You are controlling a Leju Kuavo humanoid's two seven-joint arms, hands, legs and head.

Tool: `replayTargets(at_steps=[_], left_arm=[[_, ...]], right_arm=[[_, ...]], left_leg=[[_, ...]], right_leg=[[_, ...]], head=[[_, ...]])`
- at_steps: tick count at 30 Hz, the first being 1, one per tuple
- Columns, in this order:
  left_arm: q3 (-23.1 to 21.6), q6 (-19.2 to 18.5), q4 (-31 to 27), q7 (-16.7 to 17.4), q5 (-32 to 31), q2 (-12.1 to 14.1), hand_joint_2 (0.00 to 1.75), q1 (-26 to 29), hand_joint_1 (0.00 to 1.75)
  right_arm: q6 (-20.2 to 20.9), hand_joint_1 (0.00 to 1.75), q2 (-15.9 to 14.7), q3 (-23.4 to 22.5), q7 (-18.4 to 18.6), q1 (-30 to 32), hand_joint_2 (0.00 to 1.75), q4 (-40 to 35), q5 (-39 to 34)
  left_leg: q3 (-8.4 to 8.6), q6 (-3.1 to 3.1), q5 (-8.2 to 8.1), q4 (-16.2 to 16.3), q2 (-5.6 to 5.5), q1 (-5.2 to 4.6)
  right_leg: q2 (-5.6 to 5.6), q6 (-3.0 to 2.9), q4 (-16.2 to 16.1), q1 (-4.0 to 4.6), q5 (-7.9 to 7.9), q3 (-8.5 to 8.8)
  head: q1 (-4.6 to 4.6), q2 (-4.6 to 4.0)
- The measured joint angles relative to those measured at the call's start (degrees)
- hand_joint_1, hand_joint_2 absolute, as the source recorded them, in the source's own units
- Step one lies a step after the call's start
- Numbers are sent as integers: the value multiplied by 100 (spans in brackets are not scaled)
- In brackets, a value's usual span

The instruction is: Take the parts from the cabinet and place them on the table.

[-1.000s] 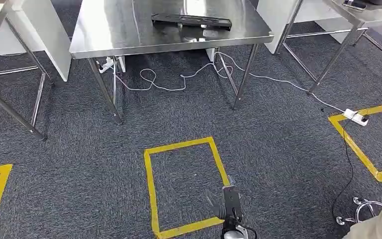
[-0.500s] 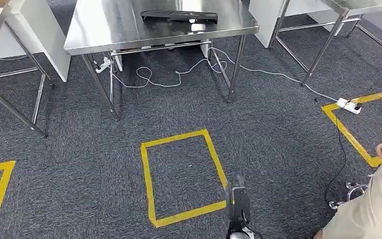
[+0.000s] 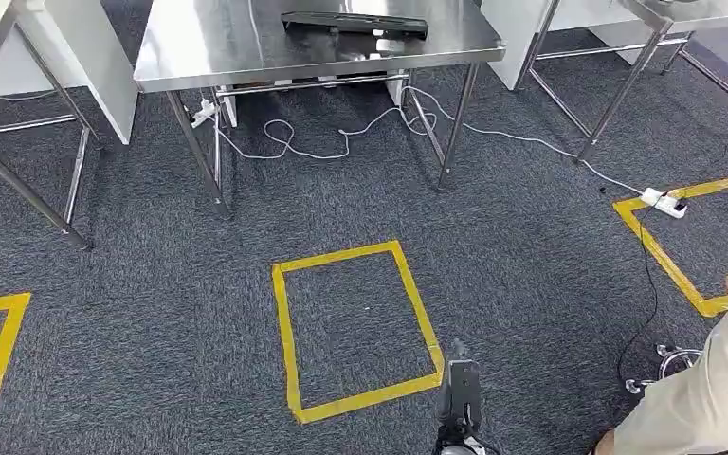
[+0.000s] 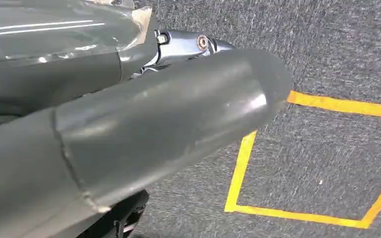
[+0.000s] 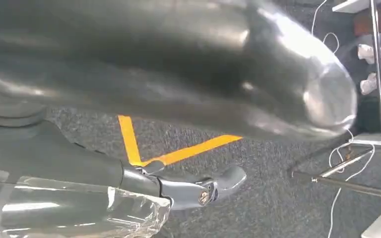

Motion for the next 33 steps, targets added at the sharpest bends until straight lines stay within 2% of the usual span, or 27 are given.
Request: replayTargets(at_steps=[1,7,8,9,10,12,13,14,15,16,17,18,19,20,21,23,24,25,26,27,28,29,30,31,32,33], left_arm=[[-4,-11,0,13,0,0,0,-3,0],[-4,-24,0,52,-2,0,0,-11,0],[-7,-24,0,55,-2,0,0,-15,0],[-7,-24,0,55,-2,-11,0,-19,0],[-6,-24,0,55,0,-11,0,-23,0],[-7,-24,0,55,0,-15,0,-32,0],[-7,-24,0,55,0,-17,0,-29,0],[-7,-24,0,55,0,-17,0,-28,0],[-7,-24,0,55,0,-17,0,-28,0],[-7,-24,0,55,0,-17,0,-29,0],[-7,-24,0,55,0,-22,0,-30,0],[-7,-24,0,55,0,-28,0,-32,0],[-7,-24,0,55,0,-26,0,-33,0],[-7,-24,0,52,0,-33,0,-28,0],[-7,-24,0,55,0,-31,0,-32,0],[-4,-26,0,50,26,-42,0,-36,0],[-4,-28,0,46,37,-39,0,-39,0],[-4,-33,0,41,42,-39,0,-36,0],[-4,-35,2,41,46,-39,0,-29,0],[-4,-35,2,39,52,-39,0,-16,0],[-4,-37,2,39,52,-39,0,-8,0],[-4,-39,2,39,59,-37,0,-2,0],[-2,-39,2,39,61,-37,0,0,0],[-2,-41,2,39,68,-37,0,0,0],[-2,-41,2,37,70,-37,0,-2,0],[-2,-44,2,31,85,-37,0,-3,0]], right_arm=[[80,0,-4,-22,0,-1,0,0,-44],[185,0,-9,-96,0,2,0,-2,-65],[192,0,-9,-100,0,2,0,-2,-65],[192,0,-15,-107,0,2,0,-4,-54],[196,0,-17,-109,0,0,0,-4,-35],[203,0,-24,-111,0,8,0,-4,-33],[203,0,-33,-114,0,24,0,-4,-33],[203,0,-42,-118,0,40,0,-4,-33],[203,0,-52,-127,0,52,0,-4,-33],[203,0,-55,-133,0,58,0,-4,-33],[203,0,-57,-133,0,55,0,-4,-33],[203,0,-59,-133,0,44,0,-7,-33],[205,0,-52,-133,0,30,0,-9,-33],[207,0,-50,-133,0,27,0,-13,-33],[207,0,-48,-133,0,28,0,-22,-30],[209,0,-57,-135,0,35,0,-20,-31],[225,0,-52,-135,0,34,0,-20,-33],[231,0,-48,-138,0,23,0,-20,-33],[234,0,-44,-142,0,20,0,-20,-37],[238,0,-28,-142,0,14,0,-20,-35],[240,0,-24,-142,0,13,0,-20,-35],[240,0,-24,-144,0,16,0,-17,-41],[242,0,-26,-151,0,17,0,-17,-46],[247,0,-24,-168,0,11,0,-15,-46],[266,0,-22,-179,0,2,0,-15,-46],[281,0,-13,-184,0,-8,0,-15,-46]], left_leg=[[-17,24,4,5,0,0],[-76,115,36,35,0,-35],[-71,147,60,-2,10,-18],[-60,206,104,-54,57,33],[-74,236,118,-66,76,38],[-110,253,130,-65,137,40],[-132,256,136,-63,172,32],[-144,254,144,-61,200,27],[-150,245,149,-60,242,26],[-149,236,155,-59,289,28],[-145,226,160,-57,339,30],[-138,204,163,-47,385,28],[-128,173,155,-32,425,-13],[-126,126,139,-25,468,-17],[-116,81,140,-26,513,-5],[-101,2,167,-45,630,22],[-143,-62,120,9,528,66],[-197,-105,-63,177,265,82],[-321,-125,-329,525,104,101],[-518,-149,-604,1021,26,108],[-721,-171,-810,1506,-3,109],[-845,-182,-878,1812,-6,115],[-837,-181,-803,1806,-6,125],[-700,-173,-604,1533,-12,138],[-453,-160,-334,1046,-40,149],[-192,-137,-85,514,-163,162]], right_leg=[[0,18,3,-27,9,-21],[7,110,-15,-70,69,-74],[14,131,-12,-57,67,-74],[23,140,78,-68,11,-66],[29,105,342,-66,-170,-211],[32,53,1278,-80,-615,-677],[32,58,1731,-79,-773,-902],[33,91,1942,-78,-807,-999],[32,133,1852,-78,-741,-948],[25,191,1447,-79,-555,-728],[-17,238,897,-79,-340,-438],[-191,262,288,-82,-135,-119],[-471,187,56,-66,-50,-62],[-412,135,33,-37,4,-70],[-326,54,49,-37,10,-100],[-209,-35,34,-22,60,-133],[-140,-108,5,-130,124,-57],[-81,-148,7,-115,149,-97],[-31,-190,11,-113,177,-115],[31,-209,13,-107,192,-134],[106,-208,20,-100,195,-151],[179,-219,23,-93,208,-158],[252,-218,27,-92,208,-156],[330,-216,39,-93,208,-155],[414,-215,56,-93,207,-152],[492,-212,72,-93,205,-152]], head=[[0,0],[-2,0],[-2,0],[-2,0],[10,0],[35,0],[35,0],[37,0],[35,0],[37,0],[37,0],[37,0],[38,2],[28,0],[13,0],[15,0],[13,0],[9,0],[7,0],[9,0],[4,0],[4,0],[4,0],[4,0],[4,0],[4,0]])
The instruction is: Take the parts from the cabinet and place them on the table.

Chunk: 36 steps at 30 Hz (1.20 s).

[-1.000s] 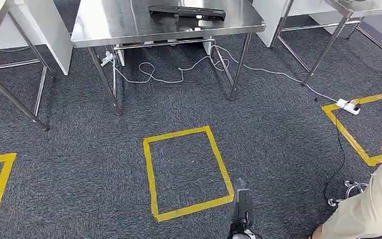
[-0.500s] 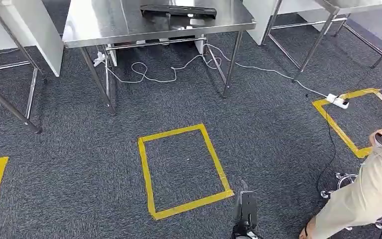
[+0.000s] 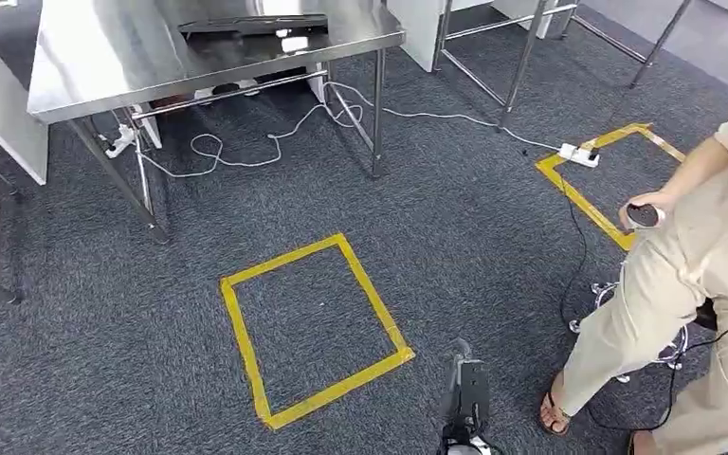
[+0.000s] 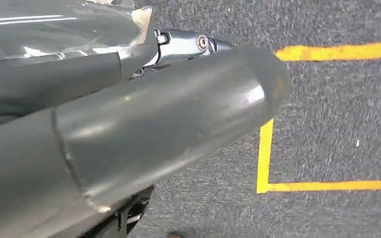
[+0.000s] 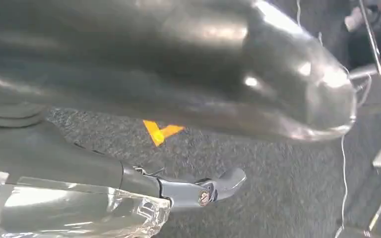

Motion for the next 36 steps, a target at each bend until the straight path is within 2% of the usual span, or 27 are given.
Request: replayTargets(at_steps=[1,2,4,6,7,8,10,11,12,13,15,16,17,18,20,21,22,23,24,26,27,28,30,31,32,34,36], left_arm=[[0,-2,0,-2,2,6,0,4,0],[0,-7,0,-5,5,7,0,5,0],[0,-31,0,-13,9,2,0,-8,0],[0,-35,-2,-15,9,-11,0,-13,0],[2,-39,-2,-22,9,-11,0,-27,0],[2,-44,-2,-22,9,-13,0,-26,0],[2,-46,-2,-24,13,-13,0,-6,0],[2,-46,-2,-24,20,-11,0,-2,0],[4,-46,-2,-31,29,-9,0,-3,0],[2,-46,-2,-42,37,-11,0,2,0],[2,-48,-2,-53,46,-22,0,0,0],[2,-48,-2,-57,55,-18,0,-5,0],[4,-48,-2,-57,61,-18,0,2,0],[4,-50,-2,-64,59,-13,0,4,0],[7,-48,-2,-66,64,-13,0,-4,0],[7,-48,-2,-66,66,-15,0,-6,0],[7,-48,-2,-68,68,-13,0,-13,0],[7,-50,-2,-72,68,-13,0,-9,0],[11,-48,-2,-72,68,-13,0,5,0],[20,-48,0,-70,68,-7,0,25,0],[20,-48,0,-70,68,-7,0,29,0],[20,-48,-2,-70,68,-7,0,30,0],[20,-48,-2,-70,68,0,0,28,0],[20,-48,-2,-70,68,2,0,27,0],[20,-48,0,-68,68,4,0,28,0],[20,-50,0,-64,68,2,0,24,0],[22,-48,0,-64,68,-2,0,20,0]], right_arm=[[11,0,11,-4,0,-18,0,0,0],[18,0,24,-11,0,-41,0,0,-4],[52,0,26,-22,0,-49,0,7,-13],[57,0,20,-48,0,-43,0,22,-31],[66,0,15,-59,0,-43,0,33,-35],[83,0,13,-68,0,-60,0,39,-39],[125,0,13,-68,0,-69,0,53,-37],[136,0,13,-68,0,-57,0,70,-37],[149,0,13,-68,0,-41,0,88,-37],[162,0,7,-68,0,-28,0,105,-33],[166,0,2,-70,0,-36,0,122,-28],[168,0,5,-68,0,-48,0,127,-26],[175,0,13,-70,2,-68,0,133,-22],[177,0,24,-70,0,-77,0,136,-15],[179,0,18,-70,0,-69,0,157,-11],[179,0,13,-70,0,-72,0,170,-11],[179,0,24,-72,0,-69,0,175,-9],[179,0,22,-79,0,-83,0,179,-11],[181,0,35,-83,0,-93,0,186,-4],[190,0,53,-85,0,-90,0,201,-9],[197,0,53,-85,0,-85,0,221,-11],[199,0,50,-90,0,-85,0,236,-15],[203,0,55,-94,0,-91,0,249,-22],[206,0,63,-94,0,-93,0,249,-22],[210,0,66,-96,0,-101,0,254,-22],[216,0,68,-96,0,-117,0,260,-22],[216,0,66,-96,0,-105,0,273,-22]], left_leg=[[194,43,74,-406,-329,34],[238,52,45,-509,-333,42],[204,70,35,-471,-225,5],[236,166,105,-585,-73,39],[260,203,139,-641,-15,26],[254,245,147,-651,65,19],[233,247,144,-649,242,3],[215,247,145,-644,321,2],[207,245,146,-641,397,1],[208,243,146,-640,480,2],[218,218,137,-626,620,13],[233,179,119,-598,666,-12],[249,123,81,-579,731,-56],[276,88,63,-578,775,-63],[316,44,72,-599,905,-44],[326,3,57,-592,974,-30],[291,-57,-41,-507,705,23],[199,-67,-257,-272,400,40],[1,-72,-562,205,233,39],[-441,-73,-977,1189,145,34],[-534,-63,-977,1371,139,35],[-488,-47,-830,1246,138,37],[-63,-16,-295,348,93,47],[188,-3,-60,-180,-83,66],[281,11,-81,-411,-455,90],[247,29,-78,-422,-332,50],[252,112,-32,-452,-201,22]], right_leg=[[67,5,5,-3,1,-20],[130,55,41,69,-4,-65],[245,142,19,12,37,-135],[270,223,26,50,42,-205],[-70,223,166,41,-41,-268],[-270,199,483,45,-252,-439],[-357,183,1380,24,-669,-893],[-364,213,1756,13,-792,-1073],[-371,268,1870,6,-790,-1109],[-391,342,1633,-14,-675,-964],[-558,462,552,-42,-294,-349],[-873,475,51,-48,-169,-55],[-1041,417,19,4,-91,-82],[-927,344,14,16,-62,-55],[-798,289,24,30,-49,-128],[-719,231,-3,-15,-20,-116],[-645,188,-14,-95,11,-65],[-587,127,-10,-91,45,-90],[-510,108,-11,-77,54,-111],[-348,87,-3,-41,69,-143],[-271,88,0,-33,71,-144],[-188,85,4,-32,75,-140],[-15,81,28,-41,78,-132],[63,87,43,-44,75,-134],[126,121,80,-6,72,-173],[235,206,81,0,107,-276],[365,311,50,-6,145,-362]], head=[[2,0],[7,0],[2,0],[2,0],[9,0],[40,0],[35,0],[35,0],[37,0],[37,0],[37,0],[39,0],[52,0],[39,0],[13,0],[17,0],[2,0],[0,0],[-11,0],[-13,0],[-13,0],[-13,0],[-15,0],[-13,0],[-13,0],[2,0],[0,0]])
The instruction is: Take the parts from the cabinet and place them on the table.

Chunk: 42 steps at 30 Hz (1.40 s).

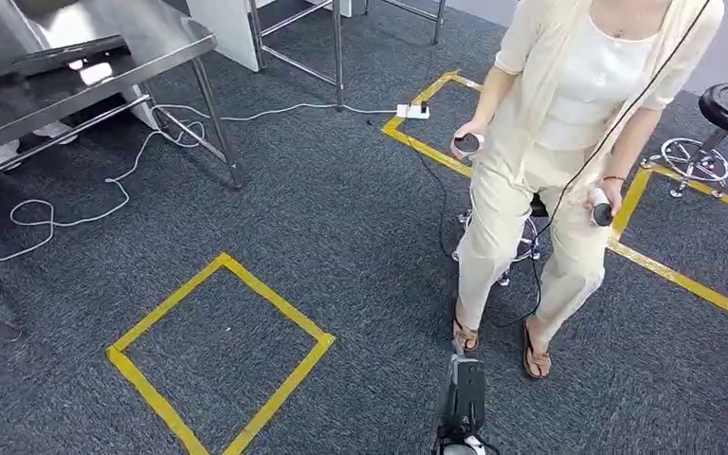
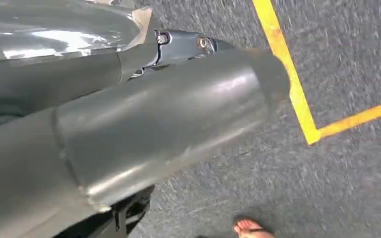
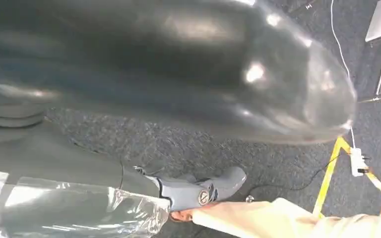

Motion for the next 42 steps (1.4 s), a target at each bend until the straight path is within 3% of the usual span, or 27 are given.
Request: replayTargets(at_steps=[2,3,5,6,7,9,10,11,12,15,16,18,20,21,23,25,26,27,29,31,33,35,37,38,40,41,42], left_arm=[[0,-2,-2,0,0,-7,0,-10,0],[0,-2,-2,0,0,-7,0,-5,0],[0,-2,-2,4,0,-4,0,8,0],[0,-2,-2,11,0,-4,0,7,0],[0,-2,-2,13,0,-6,0,7,0],[0,-2,-2,17,0,-7,0,0,0],[0,-2,-2,17,7,-7,0,-5,0],[0,-2,-2,17,9,-2,0,-10,0],[0,-2,-2,17,9,-7,0,-6,0],[0,0,-2,24,13,-13,0,-25,0],[2,-2,-2,33,15,-15,0,-36,0],[0,-9,-2,50,15,-11,0,-45,0],[0,-9,-2,85,9,-7,0,-33,0],[0,-9,-2,103,7,-4,0,-30,0],[0,-26,-2,116,-2,-2,0,-31,0],[0,-37,-2,120,-9,4,0,-37,0],[0,-39,-2,127,-9,4,0,-40,0],[-2,-44,-2,131,-11,4,0,-49,0],[-2,-46,-2,140,-17,0,0,-59,0],[-2,-46,-2,140,-17,-7,0,-62,0],[-2,-50,-2,140,-20,-9,0,-84,0],[-2,-50,-2,142,-31,-4,0,-72,0],[-2,-54,-2,144,-31,-2,0,-72,0],[-2,-55,-2,144,-28,-2,0,-72,0],[-2,-61,-2,144,-24,-7,0,-78,0],[-2,-68,-2,144,-22,-7,0,-80,0],[-2,-68,-2,144,-11,-4,0,-80,0]], right_arm=[[-2,0,-7,0,0,-12,0,7,0],[0,0,-4,0,0,-33,0,7,0],[4,0,-4,0,0,-43,0,13,2],[13,0,-11,0,0,-35,0,26,2],[22,0,-15,0,0,-26,0,37,4],[39,0,-20,0,0,-30,0,52,18],[46,0,-22,0,0,-45,0,55,20],[61,0,-20,0,0,-69,0,57,24],[83,0,-17,0,0,-93,0,63,28],[90,0,-35,0,0,-111,0,109,31],[90,0,-33,0,0,-118,0,120,31],[85,0,-28,-7,0,-149,0,136,28],[81,0,-11,-6,0,-158,0,153,28],[72,0,-11,-7,0,-149,0,166,22],[33,0,-15,-22,0,-139,0,201,9],[26,0,-13,-48,0,-141,0,216,0],[26,0,-13,-52,0,-141,0,221,-2],[26,0,-15,-59,0,-152,0,225,-9],[26,0,-15,-72,0,-147,0,227,-7],[24,0,-22,-85,0,-134,0,240,-7],[20,0,-24,-92,0,-137,0,247,-11],[17,0,-22,-94,0,-149,0,249,-20],[15,0,-24,-107,0,-109,0,256,-39],[15,0,-24,-107,0,-80,0,256,-44],[15,0,-26,-109,0,-68,0,256,-42],[15,0,-24,-109,0,-83,0,256,-42],[15,0,-15,-109,2,-95,0,256,-44]], left_leg=[[11,117,54,-73,157,8],[7,144,58,-72,248,-3],[-17,147,58,-69,436,-32],[-27,147,59,-67,525,-43],[-28,146,59,-67,601,-45],[-17,142,58,-67,749,-46],[-6,134,54,-66,812,-46],[10,103,41,-60,864,-87],[16,58,22,-57,923,-103],[59,-16,26,-75,1074,-88],[35,-71,-25,-25,1009,-44],[-144,-112,-418,461,505,-21],[-556,-136,-872,1400,357,-21],[-708,-145,-953,1725,343,-21],[-633,-133,-694,1519,340,-5],[-166,-128,-163,563,245,43],[27,-126,-35,148,-15,85],[52,-140,-123,64,-256,95],[7,-84,-94,81,-74,35],[16,34,-12,5,84,28],[20,126,29,-44,220,8],[10,144,29,-41,420,-22],[-8,145,28,-37,582,-39],[-7,141,26,-37,664,-39],[7,121,16,-35,804,-38],[28,95,2,-28,870,-43],[50,58,-10,-45,921,-76]], right_leg=[[-515,-19,304,14,-176,-125],[-653,-52,680,15,-379,-328],[-726,-65,1625,13,-746,-778],[-730,-30,1898,13,-801,-890],[-738,9,1837,12,-758,-836],[-813,103,978,13,-445,-320],[-969,126,369,13,-273,36],[-1249,68,-9,27,-221,226],[-1226,31,-7,104,-156,236],[-1032,-65,-7,115,-126,135],[-950,-144,-57,-52,-77,216],[-858,-240,-48,-33,-32,185],[-720,-257,-42,-14,-17,156],[-650,-269,-37,-7,-7,147],[-484,-261,-31,-5,0,148],[-318,-247,6,-11,5,150],[-254,-241,33,-11,3,132],[-206,-195,76,36,2,70],[-102,-97,62,29,46,-17],[-13,7,55,53,84,-112],[-596,-36,462,36,-146,-291],[-722,-67,1399,18,-570,-755],[-731,-9,1924,10,-708,-976],[-744,48,1748,-4,-625,-864],[-881,163,744,-27,-288,-272],[-1162,182,138,-44,-145,88],[-1307,103,140,7,-132,73]], head=[[15,0],[37,0],[37,0],[42,0],[39,0],[41,0],[44,0],[42,0],[39,0],[17,0],[15,0],[-2,0],[-11,0],[-11,0],[-11,0],[-11,0],[-9,0],[-7,0],[2,0],[-2,0],[32,0],[50,0],[48,0],[50,0],[52,0],[52,0],[43,0]])
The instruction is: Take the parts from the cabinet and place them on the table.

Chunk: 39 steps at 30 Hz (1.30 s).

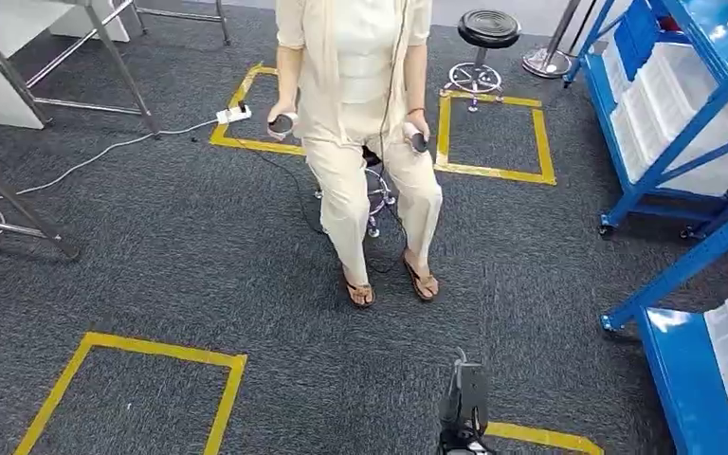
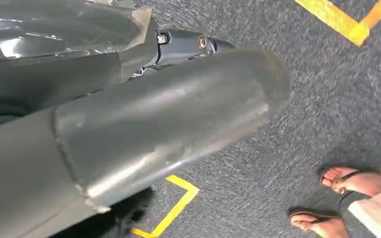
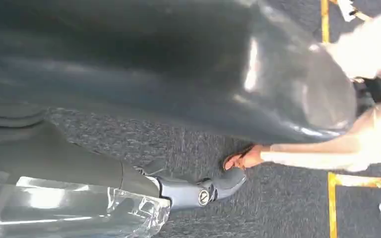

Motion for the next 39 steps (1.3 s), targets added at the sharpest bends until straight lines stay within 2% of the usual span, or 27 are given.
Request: replayTargets(at_steps=[4,5,6,7,9,10,12,14,15,16,19,20,21,22,24,25,26,27,29,30,31,32,34,35,36,37,39], left_arm=[[0,0,0,18,2,-16,0,-25,0],[0,-2,-2,17,4,-13,0,-38,0],[0,-2,0,22,4,-13,0,-38,0],[0,-4,0,22,15,-11,0,-33,0],[2,-2,0,22,22,-2,0,2,0],[2,-2,0,22,28,2,0,11,0],[4,-7,0,17,37,6,0,20,0],[4,-28,0,-2,46,6,0,19,0],[9,-44,0,-11,50,15,0,16,0],[9,-50,2,-22,63,15,0,17,0],[13,-68,0,-50,96,11,0,19,0],[15,-70,0,-50,96,6,0,20,0],[17,-74,2,-50,94,0,0,12,0],[17,-81,0,-50,90,-2,0,14,0],[20,-79,2,-46,87,0,0,40,0],[22,-79,2,-44,87,0,0,49,0],[26,-79,2,-39,87,0,0,52,0],[28,-79,2,-37,85,-2,0,50,0],[33,-79,2,-33,81,-2,0,50,0],[35,-79,0,-33,81,2,0,48,0],[37,-79,2,-33,81,9,0,54,0],[37,-85,2,-31,76,13,0,51,0],[37,-85,2,-33,74,9,0,35,0],[39,-85,2,-35,72,-2,0,31,0],[39,-85,2,-35,72,-2,0,22,0],[37,-85,2,-39,70,-2,0,24,0],[42,-85,9,-39,70,-2,0,60,0]], right_arm=[[0,0,-13,-42,-4,-4,0,11,-20],[0,0,-13,-52,-4,6,0,15,-24],[0,0,-20,-61,-7,-4,0,20,-20],[2,0,-15,-72,-7,-14,0,26,-20],[13,0,2,-74,-6,-14,0,41,-17],[17,0,2,-74,-4,-2,0,50,-17],[22,0,-2,-83,-4,18,0,68,-13],[28,0,4,-85,-4,14,0,81,0],[37,0,13,-85,-4,16,0,81,9],[42,0,15,-87,-4,7,0,85,13],[74,0,28,-87,-4,17,0,109,29],[74,0,20,-87,-4,16,0,118,28],[74,0,13,-87,-4,12,0,129,24],[76,0,9,-87,-4,-3,0,136,9],[74,0,9,-87,-4,-23,0,146,-13],[74,0,7,-87,-4,-14,0,157,-24],[74,0,0,-87,-4,1,0,175,-24],[74,0,-9,-87,-2,11,0,184,-24],[74,0,-22,-87,-2,6,0,192,-26],[74,0,-20,-87,-4,-2,0,192,-26],[74,0,-13,-87,-2,-21,0,195,-31],[74,0,-7,-87,-2,-26,0,195,-33],[74,0,-20,-90,-2,-8,0,210,-39],[74,0,-28,-90,-2,-11,0,219,-48],[85,0,-28,-92,-4,-3,0,221,-55],[90,0,-31,-98,-2,-16,0,225,-63],[105,0,-11,-101,-2,-24,0,230,-55]], left_leg=[[70,-164,-19,-29,240,21],[48,-211,-74,32,112,73],[-12,-226,-238,213,-220,83],[-167,-228,-492,598,-418,94],[-609,-234,-913,1527,-571,90],[-758,-228,-949,1792,-586,90],[-660,-198,-621,1474,-589,91],[-161,-156,-45,413,-706,94],[-13,-144,-71,123,-973,107],[-24,-132,-46,85,-954,50],[-41,-35,-8,79,-798,-9],[-12,41,61,-24,-711,47],[9,75,95,-73,-665,37],[3,106,104,-82,-597,32],[-13,106,101,-80,-424,24],[-25,104,100,-78,-338,24],[-29,102,99,-78,-255,24],[-28,92,95,-77,-177,26],[-1,50,72,-73,-40,35],[33,0,46,-56,24,8],[42,-65,-2,-41,88,-30],[71,-100,-9,-40,138,-33],[118,-143,-20,-54,274,4],[128,-204,-59,-47,329,36],[97,-256,-155,64,-7,84],[-25,-248,-378,356,-334,101],[-457,-244,-864,1293,-553,95]], right_leg=[[245,-209,-97,62,72,-54],[326,-275,-139,-66,113,34],[393,-303,-138,-34,126,22],[450,-373,-133,-25,154,9],[611,-402,-132,30,164,-11],[694,-403,-130,51,164,-13],[860,-402,-114,68,165,-7],[1023,-399,-74,68,163,-7],[1079,-392,-63,56,165,-19],[1123,-360,-48,107,175,-57],[1236,-249,-96,64,232,-119],[1206,-225,-60,104,226,-171],[876,-237,86,96,138,-235],[684,-260,391,99,-56,-395],[589,-266,1355,68,-475,-864],[583,-232,1752,45,-593,-1049],[573,-177,1822,24,-579,-1080],[550,-101,1560,0,-461,-916],[367,25,493,-58,-118,-313],[4,37,-42,-79,-5,-3],[-138,-12,-62,-4,45,32],[-10,-88,-48,-4,56,6],[123,-143,-43,32,45,-49],[219,-218,-64,-21,69,10],[300,-247,-76,-56,86,-4],[362,-332,-73,-53,107,-12],[536,-378,-72,-13,110,-24]], head=[[-8,0],[-19,0],[-37,0],[-50,0],[-52,0],[-54,0],[-52,0],[-52,0],[-50,0],[-52,0],[-54,0],[-52,0],[-50,0],[-24,0],[-28,0],[-26,0],[-26,0],[-24,0],[-24,0],[-22,0],[-17,0],[-52,0],[-57,0],[-50,0],[-65,0],[-65,0],[-76,0]])
